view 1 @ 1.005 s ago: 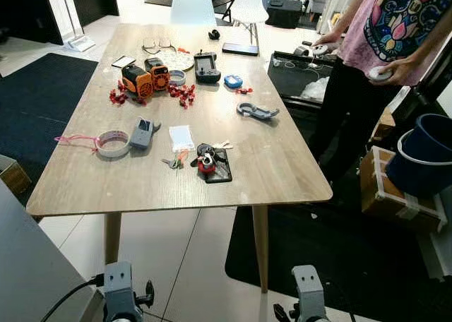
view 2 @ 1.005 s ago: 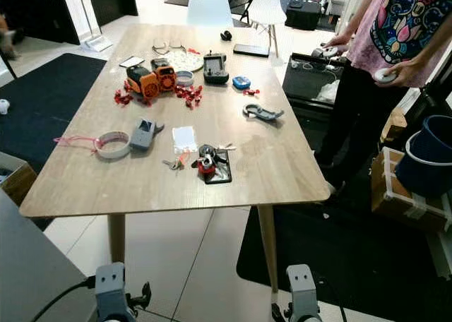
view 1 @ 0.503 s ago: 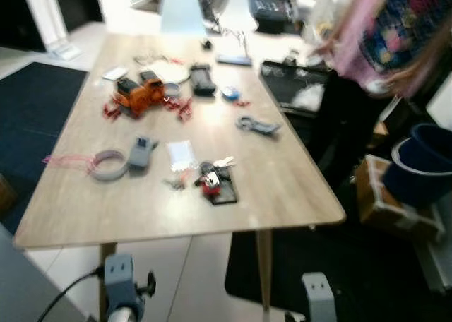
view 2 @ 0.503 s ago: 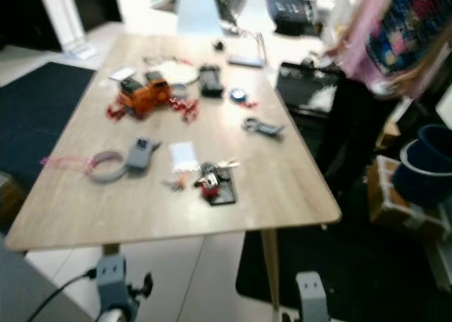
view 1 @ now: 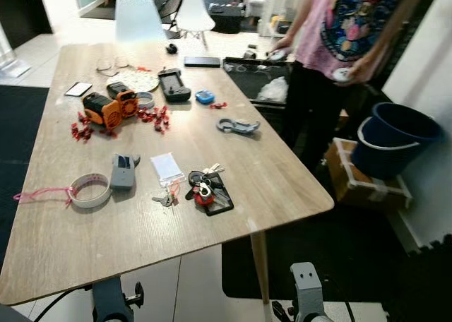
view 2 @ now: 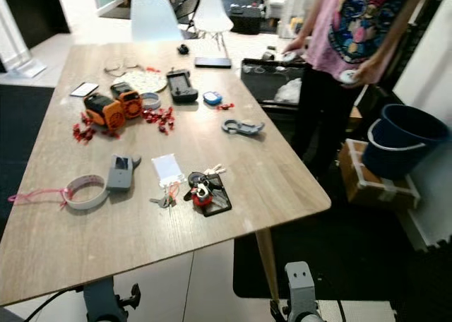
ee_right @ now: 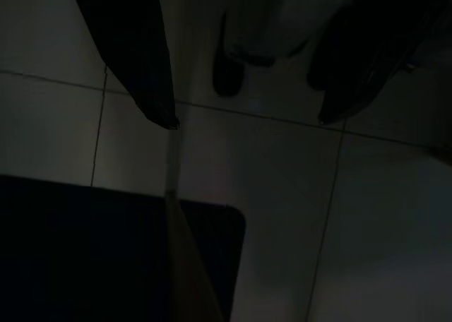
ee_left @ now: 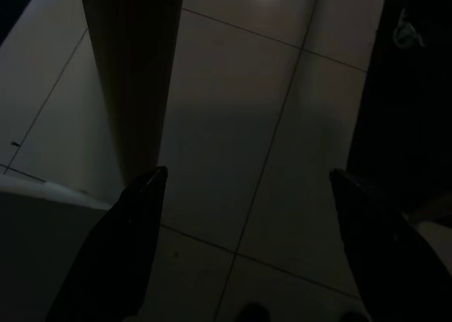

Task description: Hang keys on a hook

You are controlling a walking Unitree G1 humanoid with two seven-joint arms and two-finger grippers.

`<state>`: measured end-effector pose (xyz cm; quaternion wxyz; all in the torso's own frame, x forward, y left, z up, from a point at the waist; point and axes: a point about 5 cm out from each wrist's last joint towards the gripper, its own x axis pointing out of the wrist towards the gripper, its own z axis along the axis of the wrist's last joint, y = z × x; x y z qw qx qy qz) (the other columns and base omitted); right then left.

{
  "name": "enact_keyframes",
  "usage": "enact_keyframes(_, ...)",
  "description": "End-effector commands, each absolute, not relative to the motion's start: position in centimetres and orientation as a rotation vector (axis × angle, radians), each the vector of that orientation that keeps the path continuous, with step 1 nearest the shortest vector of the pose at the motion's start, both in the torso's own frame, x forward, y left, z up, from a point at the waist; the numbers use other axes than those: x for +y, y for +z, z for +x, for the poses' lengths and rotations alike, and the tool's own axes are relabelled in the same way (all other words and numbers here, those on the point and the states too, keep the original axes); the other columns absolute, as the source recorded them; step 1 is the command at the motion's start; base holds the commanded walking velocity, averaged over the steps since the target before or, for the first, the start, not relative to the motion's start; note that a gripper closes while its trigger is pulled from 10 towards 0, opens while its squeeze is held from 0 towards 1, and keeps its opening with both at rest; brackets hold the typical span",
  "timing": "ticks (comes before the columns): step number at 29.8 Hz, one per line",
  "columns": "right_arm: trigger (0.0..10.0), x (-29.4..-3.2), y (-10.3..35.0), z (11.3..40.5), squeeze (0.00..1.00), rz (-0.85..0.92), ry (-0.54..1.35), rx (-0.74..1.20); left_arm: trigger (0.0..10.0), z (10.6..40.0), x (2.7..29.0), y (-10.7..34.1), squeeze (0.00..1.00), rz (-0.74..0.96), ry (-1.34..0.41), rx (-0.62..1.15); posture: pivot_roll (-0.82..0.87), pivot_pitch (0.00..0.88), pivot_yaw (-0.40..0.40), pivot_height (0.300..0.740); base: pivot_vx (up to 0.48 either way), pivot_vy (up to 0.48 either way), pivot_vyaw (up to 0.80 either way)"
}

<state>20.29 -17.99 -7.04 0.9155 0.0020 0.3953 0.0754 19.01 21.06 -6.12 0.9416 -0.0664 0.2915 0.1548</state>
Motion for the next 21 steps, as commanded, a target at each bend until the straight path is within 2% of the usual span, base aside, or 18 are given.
enact_keyframes(1,10.0,-18.09,-7.15,20.14,0.00,0.004,0.150,0.826,10.0,18.90,21.17,-6.12,0.00,-0.146,0.333,0.586,0.08,0.028,-0.049,0.740,0.000,0.000,0.00)
enact_keyframes(21,10.0,-18.01,-7.14,20.17,0.00,0.008,0.152,0.825,10.0,18.81,21.09,-6.14,0.00,-0.124,0.305,0.587,0.08,0.027,-0.047,0.740,0.000,0.000,0.00)
